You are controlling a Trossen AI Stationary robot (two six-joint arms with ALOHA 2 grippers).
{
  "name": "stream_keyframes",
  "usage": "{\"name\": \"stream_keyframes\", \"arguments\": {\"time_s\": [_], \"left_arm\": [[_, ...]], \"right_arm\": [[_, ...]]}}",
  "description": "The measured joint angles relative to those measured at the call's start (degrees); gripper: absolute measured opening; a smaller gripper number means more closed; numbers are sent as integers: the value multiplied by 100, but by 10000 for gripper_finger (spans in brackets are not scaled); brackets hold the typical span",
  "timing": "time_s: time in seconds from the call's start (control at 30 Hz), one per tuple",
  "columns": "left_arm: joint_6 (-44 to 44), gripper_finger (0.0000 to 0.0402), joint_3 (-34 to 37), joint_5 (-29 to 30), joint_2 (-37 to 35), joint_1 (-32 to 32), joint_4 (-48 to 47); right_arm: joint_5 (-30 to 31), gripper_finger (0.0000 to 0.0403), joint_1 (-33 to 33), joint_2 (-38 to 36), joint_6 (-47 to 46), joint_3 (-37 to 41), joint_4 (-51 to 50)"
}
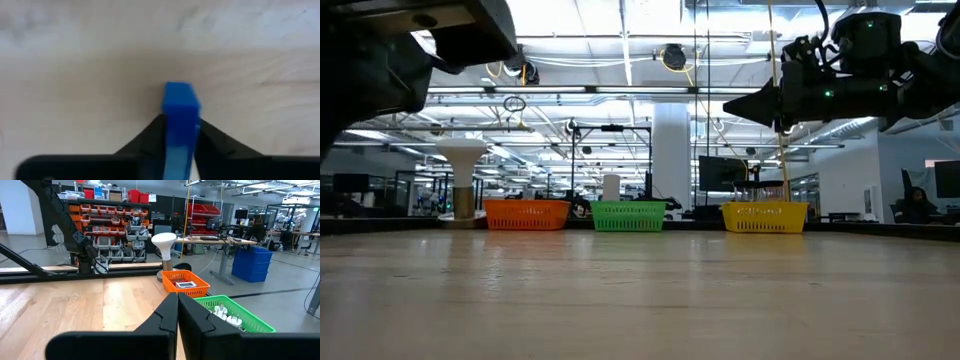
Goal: Pick & Place Office items
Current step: Return to Home Position
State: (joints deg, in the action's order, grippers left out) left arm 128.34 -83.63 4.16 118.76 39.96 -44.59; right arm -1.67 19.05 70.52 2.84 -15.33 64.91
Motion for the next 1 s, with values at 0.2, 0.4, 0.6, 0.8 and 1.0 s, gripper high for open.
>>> {"name": "stream_keyframes", "arguments": {"time_s": [0.2, 0.4, 0.6, 0.8, 1.0], "left_arm": [[-449, 44, 8, 763, -537, -119, -919], [-1360, 44, 6, 1528, -1450, -590, -2411], [-3448, 44, 6, 2395, -2410, -1664, -2954], [-6020, 44, 1, 2529, -2926, -3361, -2862], [-8048, 44, 1, 2406, -2979, -5365, -2514]], "right_arm": [[4, 4, 0, 0, 0, 0, 1], [4, 4, 0, 0, -1, 0, 41], [4, 4, 0, 0, -4, 0, 47], [0, 4, -2, 0, -20, 0, 47], [0, 4, -2, 0, -40, 0, 43]]}}
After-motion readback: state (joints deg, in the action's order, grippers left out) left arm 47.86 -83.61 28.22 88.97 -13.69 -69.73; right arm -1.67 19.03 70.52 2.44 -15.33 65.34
